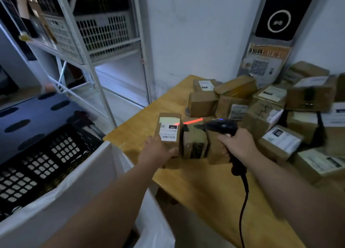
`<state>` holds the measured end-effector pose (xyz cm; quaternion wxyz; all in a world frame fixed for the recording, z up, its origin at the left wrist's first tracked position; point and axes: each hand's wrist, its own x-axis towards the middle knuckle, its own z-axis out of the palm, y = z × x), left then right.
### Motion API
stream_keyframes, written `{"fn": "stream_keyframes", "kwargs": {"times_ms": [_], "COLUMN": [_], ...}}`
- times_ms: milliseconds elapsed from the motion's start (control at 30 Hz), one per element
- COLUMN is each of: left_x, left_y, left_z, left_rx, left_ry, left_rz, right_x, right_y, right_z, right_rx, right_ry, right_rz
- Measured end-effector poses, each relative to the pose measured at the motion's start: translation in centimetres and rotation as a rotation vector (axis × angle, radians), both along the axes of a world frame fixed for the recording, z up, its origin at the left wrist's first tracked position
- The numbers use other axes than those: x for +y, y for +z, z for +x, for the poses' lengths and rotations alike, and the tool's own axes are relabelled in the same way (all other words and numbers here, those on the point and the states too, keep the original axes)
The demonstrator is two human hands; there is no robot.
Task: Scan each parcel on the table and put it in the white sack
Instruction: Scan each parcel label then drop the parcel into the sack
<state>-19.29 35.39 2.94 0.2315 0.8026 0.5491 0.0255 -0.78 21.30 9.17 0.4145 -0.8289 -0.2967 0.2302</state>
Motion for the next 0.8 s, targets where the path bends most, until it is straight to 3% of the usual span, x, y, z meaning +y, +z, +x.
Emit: {"fn": "stream_keyframes", "kwargs": {"times_ms": [133, 300, 467, 600, 700, 800], "left_x": [1.4, 2.4, 3.2, 4.2, 5.8, 7.6], "left_y": [-2.1, -3.6, -4.3, -2.8, -0.6, 2.2], "left_z": [2.2, 4.5, 4.5, 2.7, 0.8, -0.4], "left_rx": [0.102, 0.203, 0.077, -0.160, -0.271, -0.147], "left_ry": [0.203, 0.234, 0.296, 0.370, 0.215, -0.089], "left_rz": [-0.149, -0.254, -0.277, -0.185, -0.015, 0.098], "right_x": [2.5, 6.6, 8.2, 7.7, 7.7, 7.8], "right_y": [-1.5, -3.0, -5.7, -5.9, -4.3, -1.3], "right_z": [2.5, 4.0, 5.5, 5.7, 5.7, 6.2], "right_rx": [0.167, 0.505, 0.618, 0.687, 0.705, 0.759], "right_ry": [0.010, -0.088, -0.144, -0.150, -0.143, -0.140], "right_rz": [-0.004, -0.056, -0.159, -0.204, -0.096, 0.066]}}
